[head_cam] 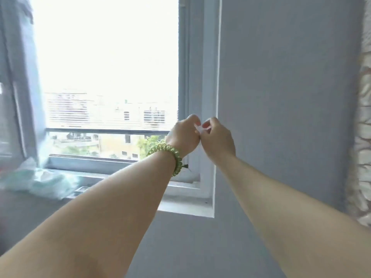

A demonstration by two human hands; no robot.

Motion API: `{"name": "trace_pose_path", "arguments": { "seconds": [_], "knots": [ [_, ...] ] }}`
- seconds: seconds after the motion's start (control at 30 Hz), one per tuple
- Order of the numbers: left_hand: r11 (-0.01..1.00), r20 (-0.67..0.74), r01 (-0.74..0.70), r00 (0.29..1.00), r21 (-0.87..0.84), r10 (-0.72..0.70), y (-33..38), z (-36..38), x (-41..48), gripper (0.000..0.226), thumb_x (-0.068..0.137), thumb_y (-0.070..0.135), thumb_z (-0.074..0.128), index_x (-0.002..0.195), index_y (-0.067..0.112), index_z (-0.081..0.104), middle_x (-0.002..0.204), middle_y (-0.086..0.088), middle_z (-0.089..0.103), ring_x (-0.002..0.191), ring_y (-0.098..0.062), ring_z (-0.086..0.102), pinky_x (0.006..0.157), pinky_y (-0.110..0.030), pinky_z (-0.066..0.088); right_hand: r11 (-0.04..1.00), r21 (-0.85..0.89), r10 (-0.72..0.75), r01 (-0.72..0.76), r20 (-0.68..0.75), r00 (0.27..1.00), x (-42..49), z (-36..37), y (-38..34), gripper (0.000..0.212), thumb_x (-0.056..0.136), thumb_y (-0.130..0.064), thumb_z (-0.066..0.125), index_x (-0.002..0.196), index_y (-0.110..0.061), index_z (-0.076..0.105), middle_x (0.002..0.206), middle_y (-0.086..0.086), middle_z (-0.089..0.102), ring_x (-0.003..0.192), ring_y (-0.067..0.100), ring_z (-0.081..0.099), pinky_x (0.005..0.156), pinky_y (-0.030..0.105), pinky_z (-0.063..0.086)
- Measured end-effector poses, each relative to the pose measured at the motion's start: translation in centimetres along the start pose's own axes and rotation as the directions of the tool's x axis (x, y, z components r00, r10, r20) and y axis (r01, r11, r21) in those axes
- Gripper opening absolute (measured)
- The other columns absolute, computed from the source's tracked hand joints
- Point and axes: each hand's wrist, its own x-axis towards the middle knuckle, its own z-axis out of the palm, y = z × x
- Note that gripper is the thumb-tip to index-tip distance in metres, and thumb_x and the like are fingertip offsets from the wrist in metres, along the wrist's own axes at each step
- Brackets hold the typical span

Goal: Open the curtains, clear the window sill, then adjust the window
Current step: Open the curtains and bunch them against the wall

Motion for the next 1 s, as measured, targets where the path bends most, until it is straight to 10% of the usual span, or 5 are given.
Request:
{"name": "trace_pose_path", "arguments": {
  "seconds": [0.4,1.0],
  "knots": [
    [0.776,-0.211,0.509,0.86,0.371,-0.464,-28.5,-19.1,-8.4,0.023,0.092,0.018,0.044,0.113,0.017,0.054,0.114,-0.009,0.065,0.101,-0.029,0.06,0.083,-0.034,0.048,0.975,0.215,-0.064,-0.055,0.508,0.859,-6.3,28.9,-14.5,0.027,0.089,-0.014,0.047,0.114,-0.011,0.057,0.118,0.015,0.064,0.109,0.032,0.057,0.081,0.03,0.042],
    [0.455,-0.473,0.798,0.602,0.397,-0.644,-53.9,-29.6,-7.5,0.026,0.09,0.013,0.052,0.116,0.009,0.054,0.125,-0.012,0.046,0.113,-0.026,0.049,0.095,-0.027,0.038,0.874,0.485,-0.369,-0.029,0.702,0.609,-3.1,59.2,-27.7,0.025,0.09,-0.017,0.044,0.111,-0.01,0.056,0.119,0.015,0.062,0.111,0.032,0.056,0.081,0.032,0.04]
  ]
}}
